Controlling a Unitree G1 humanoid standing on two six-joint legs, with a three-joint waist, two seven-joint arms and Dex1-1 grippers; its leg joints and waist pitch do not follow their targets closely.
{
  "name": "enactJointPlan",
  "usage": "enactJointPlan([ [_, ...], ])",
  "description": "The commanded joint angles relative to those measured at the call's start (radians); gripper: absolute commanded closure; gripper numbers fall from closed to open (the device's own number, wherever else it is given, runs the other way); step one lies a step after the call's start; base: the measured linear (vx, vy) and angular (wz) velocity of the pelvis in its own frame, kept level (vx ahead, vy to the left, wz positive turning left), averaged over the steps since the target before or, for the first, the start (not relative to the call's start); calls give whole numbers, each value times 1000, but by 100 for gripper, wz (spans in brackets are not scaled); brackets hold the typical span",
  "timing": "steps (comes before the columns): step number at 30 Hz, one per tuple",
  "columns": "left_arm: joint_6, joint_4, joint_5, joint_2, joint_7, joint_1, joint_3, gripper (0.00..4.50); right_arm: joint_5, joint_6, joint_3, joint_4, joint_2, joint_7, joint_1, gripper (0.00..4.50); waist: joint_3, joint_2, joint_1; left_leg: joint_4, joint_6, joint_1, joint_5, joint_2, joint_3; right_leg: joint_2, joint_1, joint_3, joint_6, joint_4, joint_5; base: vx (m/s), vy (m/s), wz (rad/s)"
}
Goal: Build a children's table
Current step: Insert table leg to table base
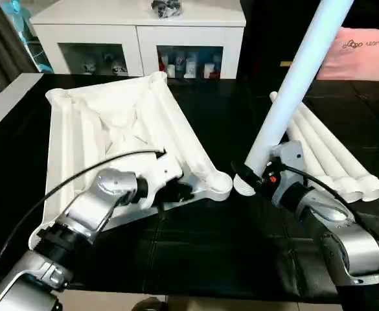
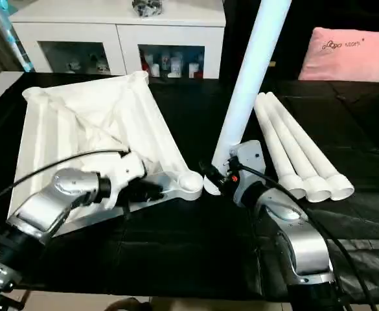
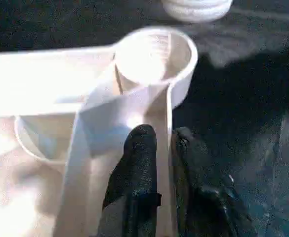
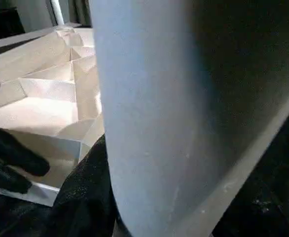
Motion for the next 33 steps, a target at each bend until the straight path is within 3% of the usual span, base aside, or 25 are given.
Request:
enactJointPlan([
  [1, -1, 0, 6, 12, 5, -12, 15, 346, 9, -13, 0, 7, 0, 12, -7, 257, -67, -13, 2, -73, 25, 30, -173, 80, -40, -106, 27, 53, -195, -82, -109, 0, 0, 0],
  [6, 52, -17, 14, 5, 6, 2, 25, 316, 12, -19, -4, 19, 2, 15, -15, 257, -67, -13, 4, -71, 31, 30, -157, 79, -38, -107, 27, 53, -195, -82, -105, 0, 0, 0],
  [12, 117, 1, -7, -11, 2, 6, 37, 313, 14, -16, -9, 20, 5, 12, -16, 257, -66, -14, 3, -70, 30, 30, -162, 78, -36, -106, 26, 53, -197, -83, -117, 0, 0, 0],
  [13, 130, 2, -12, -12, 0, 7, 38, 286, 14, -16, -9, 20, 5, 12, -16, 257, -66, -14, 3, -71, 32, 30, -161, 78, -37, -107, 26, 52, -196, -83, -119, 0, 0, 0],
  [17, 165, -3, -12, -15, -4, 6, 38, 274, 13, -16, -12, 20, 6, 12, -14, 257, -67, -12, 4, -71, 31, 30, -162, 78, -37, -106, 26, 53, -193, -84, -121, 0, 0, 0],
  [18, 175, -3, 2, -17, 10, 6, 37, 247, 13, -16, -12, 20, 7, 12, -13, 257, -67, -13, 4, -71, 33, 29, -157, 78, -37, -106, 27, 52, -194, -83, -113, 0, 0, 0],
  [20, 176, 2, 13, -20, 16, 5, 31, 236, 13, -16, -11, 21, 8, 11, -13, 257, -67, -14, 4, -70, 38, 29, -154, 78, -37, -107, 27, 53, -195, -84, -107, 0, 0, 0],
  [27, 194, -2, 12, -29, 19, 6, 33, 236, 13, -15, -9, 25, 10, 12, -19, 257, -66, -14, 4, -71, 36, 29, -160, 78, -37, -106, 26, 53, -193, -85, -122, 0, 0, 0],
  [28, 196, -3, 12, -30, 19, 6, 34, 266, 13, -15, -9, 25, 10, 13, -19, 257, -66, -15, 4, -71, 36, 29, -163, 78, -37, -107, 26, 53, -192, -86, -129, 0, 0, 0],
  [33, 203, -2, 20, -34, 27, 7, 37, 306, 11, -15, -7, 25, 10, 14, -21, 257, -66, -11, 4, -72, 34, 29, -165, 79, -38, -107, 26, 53, -191, -86, -126, 0, 0, 0],
])
